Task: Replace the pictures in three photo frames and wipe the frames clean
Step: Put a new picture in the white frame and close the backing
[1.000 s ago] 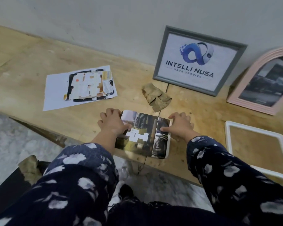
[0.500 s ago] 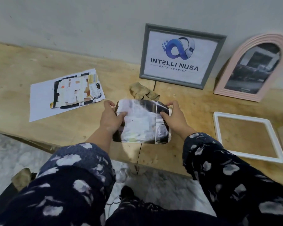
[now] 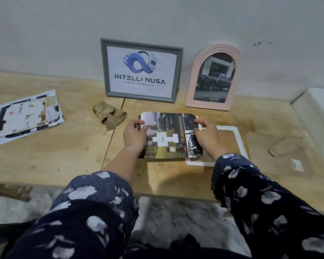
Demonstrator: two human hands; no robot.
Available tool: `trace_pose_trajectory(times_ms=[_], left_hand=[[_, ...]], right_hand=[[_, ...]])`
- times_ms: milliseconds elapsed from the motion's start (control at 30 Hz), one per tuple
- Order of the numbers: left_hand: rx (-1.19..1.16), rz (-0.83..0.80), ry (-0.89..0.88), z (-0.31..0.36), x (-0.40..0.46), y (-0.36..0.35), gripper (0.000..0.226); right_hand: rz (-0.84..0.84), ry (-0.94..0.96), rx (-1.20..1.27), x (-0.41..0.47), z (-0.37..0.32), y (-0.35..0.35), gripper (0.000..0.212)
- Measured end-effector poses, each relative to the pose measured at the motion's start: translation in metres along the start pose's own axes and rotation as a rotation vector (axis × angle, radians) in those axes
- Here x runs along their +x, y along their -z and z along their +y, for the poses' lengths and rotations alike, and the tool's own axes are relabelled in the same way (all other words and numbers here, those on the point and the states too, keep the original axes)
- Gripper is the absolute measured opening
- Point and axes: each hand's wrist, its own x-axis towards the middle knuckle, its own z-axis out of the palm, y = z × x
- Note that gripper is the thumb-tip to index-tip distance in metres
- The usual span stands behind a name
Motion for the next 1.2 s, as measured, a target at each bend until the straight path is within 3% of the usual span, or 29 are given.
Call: trace_pose_trajectory(times_ms=[133,267,467,767,1000,1200], left_hand=[[0.053,-0.135,0.011,0.0,-0.024,-0.051,0.014],[0.312,-0.298,-0.085,-0.003,-0.04,-0.092,0.029],[0.724,-0.387,-0.171,-0.006,-0.055,-0.132,0.057],[1.066,-0.455,-0.261,0.0,-0.059,-0.14,0.067],[1.137,-0.439,-0.277,0.002,-0.052,-0.143,0.068],[1.091,-0.413,-0.325,0.011,-0.055,-0.146,0.059]], right_hand=[[0.034,-0.025,-0.059,0.011,0.037,0.053,0.039],[0.053,-0.03,-0.099,0.023,0.065,0.09,0.042],[0.016,-0.022,-0.205,0.039,0.095,0.12,0.043],[-0.115,0.013,-0.559,0.038,0.117,0.125,0.05],[-0.177,0.107,-0.793,0.034,0.118,0.121,0.062],[-0.08,0.1,-0.673,0.03,0.118,0.126,0.057]])
